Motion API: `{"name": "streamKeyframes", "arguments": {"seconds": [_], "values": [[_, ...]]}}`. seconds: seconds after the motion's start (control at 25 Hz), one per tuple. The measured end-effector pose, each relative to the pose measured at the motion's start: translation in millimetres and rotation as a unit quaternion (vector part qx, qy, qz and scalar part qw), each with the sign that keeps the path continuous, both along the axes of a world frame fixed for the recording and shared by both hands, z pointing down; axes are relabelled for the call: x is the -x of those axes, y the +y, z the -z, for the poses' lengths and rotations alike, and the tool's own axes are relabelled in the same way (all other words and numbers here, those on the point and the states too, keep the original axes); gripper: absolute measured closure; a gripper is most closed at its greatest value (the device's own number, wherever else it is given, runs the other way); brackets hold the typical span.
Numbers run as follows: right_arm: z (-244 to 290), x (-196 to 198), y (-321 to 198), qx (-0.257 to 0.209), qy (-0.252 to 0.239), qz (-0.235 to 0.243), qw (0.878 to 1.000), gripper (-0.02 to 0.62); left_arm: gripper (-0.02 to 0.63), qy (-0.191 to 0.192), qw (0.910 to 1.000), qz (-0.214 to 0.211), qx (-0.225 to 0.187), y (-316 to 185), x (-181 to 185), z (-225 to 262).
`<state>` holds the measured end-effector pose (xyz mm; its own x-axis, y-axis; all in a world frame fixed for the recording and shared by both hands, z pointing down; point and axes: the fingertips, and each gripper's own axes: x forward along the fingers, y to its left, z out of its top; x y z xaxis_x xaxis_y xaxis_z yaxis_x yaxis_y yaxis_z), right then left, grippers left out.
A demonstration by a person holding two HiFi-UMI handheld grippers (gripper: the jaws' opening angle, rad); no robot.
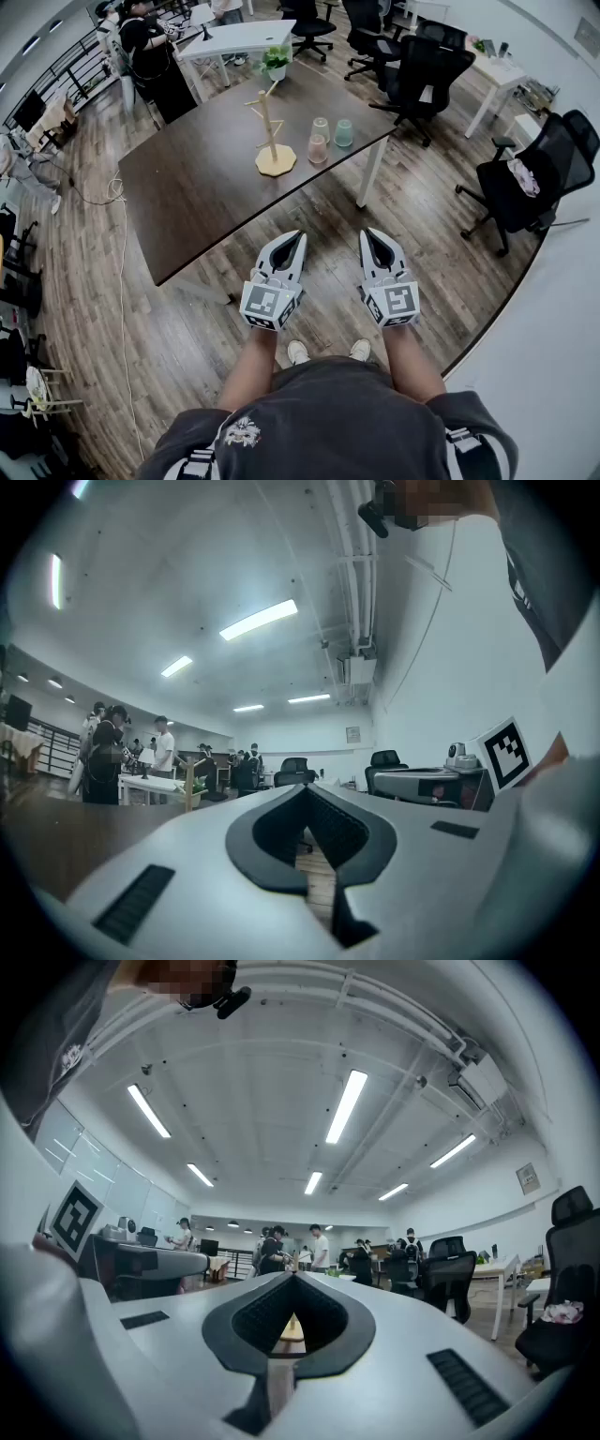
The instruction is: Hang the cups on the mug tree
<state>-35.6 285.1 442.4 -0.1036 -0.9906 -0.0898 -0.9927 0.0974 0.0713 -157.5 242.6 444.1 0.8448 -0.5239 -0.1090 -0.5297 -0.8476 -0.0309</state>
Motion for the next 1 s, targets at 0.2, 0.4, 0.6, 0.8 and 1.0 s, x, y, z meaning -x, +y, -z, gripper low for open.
{"name": "streamKeyframes", "arguments": {"seconds": [0.2,0.4,0.6,0.8,1.0], "values": [[-3.8,14.0,-10.6,0.008,0.005,-0.009,1.000,0.569,0.600,-0.001,1.0000,-0.008,0.001,-10.5,13.0,-2.0],[-10.3,27.6,-14.9,0.012,0.000,-0.019,1.000,0.569,0.600,0.001,0.9999,-0.015,0.006,-20.2,28.5,-8.2],[-20.5,44.0,-18.6,0.021,-0.010,-0.029,0.999,0.569,0.600,0.009,0.9998,-0.015,0.006,-31.3,47.3,-12.1],[-26.0,56.7,-23.6,0.031,-0.005,-0.034,0.999,0.569,0.600,0.015,0.9996,-0.020,0.016,-39.5,58.9,-18.8],[-27.8,56.6,-28.1,0.037,-0.002,-0.037,0.999,0.569,0.600,0.014,0.9994,-0.023,0.024,-43.2,58.3,-23.8]]}}
